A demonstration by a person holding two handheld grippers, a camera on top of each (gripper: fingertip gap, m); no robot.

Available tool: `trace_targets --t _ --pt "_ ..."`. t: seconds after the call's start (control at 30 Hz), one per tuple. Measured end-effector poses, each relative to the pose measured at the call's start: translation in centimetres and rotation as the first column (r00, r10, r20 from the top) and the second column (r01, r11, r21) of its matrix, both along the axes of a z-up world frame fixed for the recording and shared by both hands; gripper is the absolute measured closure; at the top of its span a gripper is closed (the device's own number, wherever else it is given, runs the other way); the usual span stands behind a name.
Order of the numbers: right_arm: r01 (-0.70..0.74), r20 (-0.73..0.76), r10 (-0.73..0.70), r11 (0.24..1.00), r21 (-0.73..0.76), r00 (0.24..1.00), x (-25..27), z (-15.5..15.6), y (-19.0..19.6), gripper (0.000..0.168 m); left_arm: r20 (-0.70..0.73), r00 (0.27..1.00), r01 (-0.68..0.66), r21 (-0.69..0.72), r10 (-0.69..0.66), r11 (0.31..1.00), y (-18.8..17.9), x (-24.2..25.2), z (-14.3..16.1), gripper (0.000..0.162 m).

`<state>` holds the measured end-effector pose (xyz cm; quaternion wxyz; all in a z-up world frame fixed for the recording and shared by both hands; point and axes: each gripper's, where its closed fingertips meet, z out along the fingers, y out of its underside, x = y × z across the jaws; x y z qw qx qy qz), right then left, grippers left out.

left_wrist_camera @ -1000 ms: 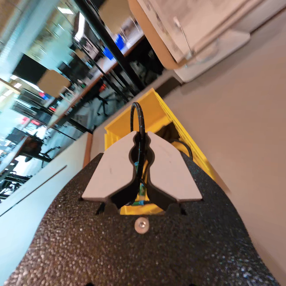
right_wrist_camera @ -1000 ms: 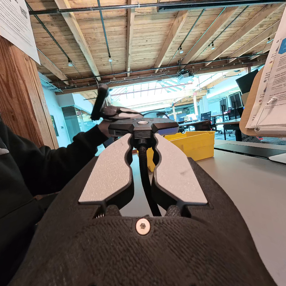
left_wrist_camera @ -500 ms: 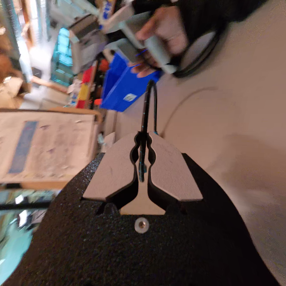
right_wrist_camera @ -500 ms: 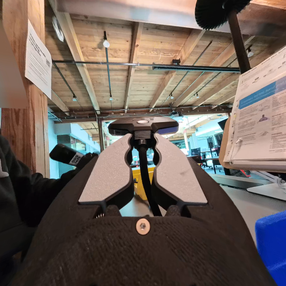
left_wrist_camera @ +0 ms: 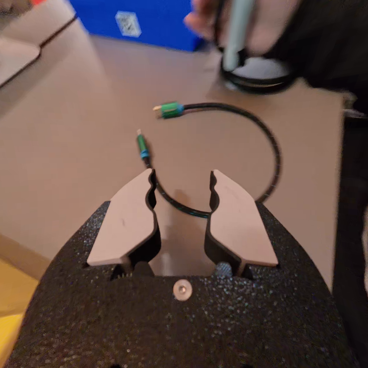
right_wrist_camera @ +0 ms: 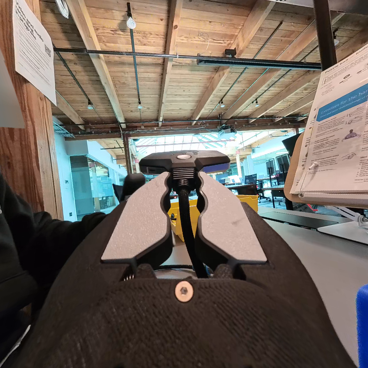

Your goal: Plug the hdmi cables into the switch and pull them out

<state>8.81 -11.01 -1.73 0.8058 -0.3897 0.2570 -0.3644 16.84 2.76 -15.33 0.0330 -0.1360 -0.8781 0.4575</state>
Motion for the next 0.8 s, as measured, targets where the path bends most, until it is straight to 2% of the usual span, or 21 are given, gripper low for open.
trace_targets --t 0.07,0.17,0.3,0.37,0.43,0.53,0.67,0.8 --pt "-0.001 -0.003 0.001 1.0 -0.006 1.0 0.0 -0.1 0.1 0.146 0.026 0.995 -0.094 0.077 0.092 0.993 -1.6 1.8 -1.3 0.111" --pt "-0.003 -0.009 0.003 1.0 -0.017 1.0 0.1 -0.2 0.3 0.146 0.03 0.992 -0.128 0.13 0.125 0.983 -4.0 2.8 -2.9 0.113" --pt "0.001 -0.017 -0.002 1.0 -0.025 1.0 0.2 -0.3 0.4 0.146 0.118 0.984 -0.155 0.169 0.137 0.973 -5.9 3.3 -3.8 0.12" --pt "0.0 -0.02 -0.001 1.0 -0.024 1.0 0.3 -0.3 0.4 0.146 0.149 0.981 -0.154 0.198 0.126 0.968 -6.1 3.1 -4.0 0.129" --pt "0.002 -0.022 -0.003 1.0 -0.024 1.0 0.3 -0.3 0.4 0.146 0.174 0.976 -0.168 0.214 0.131 0.962 -6.1 3.1 -4.0 0.13" --pt "0.005 -0.027 -0.005 1.0 -0.027 1.0 0.4 -0.3 0.4 0.146 0.289 0.95 -0.189 0.218 0.122 0.957 -5.6 3.8 -3.9 0.14" --pt "0.006 -0.034 -0.007 1.0 -0.03 0.999 0.6 -0.4 0.5 0.146 0.52 0.848 -0.226 0.175 0.105 0.958 -5.5 5.5 -3.8 0.151" --pt "0.005 -0.033 -0.005 1.0 -0.022 0.999 0.6 -0.4 0.4 0.146 0.555 0.82 -0.237 0.111 0.138 0.965 -5.8 5.7 -3.7 0.151"
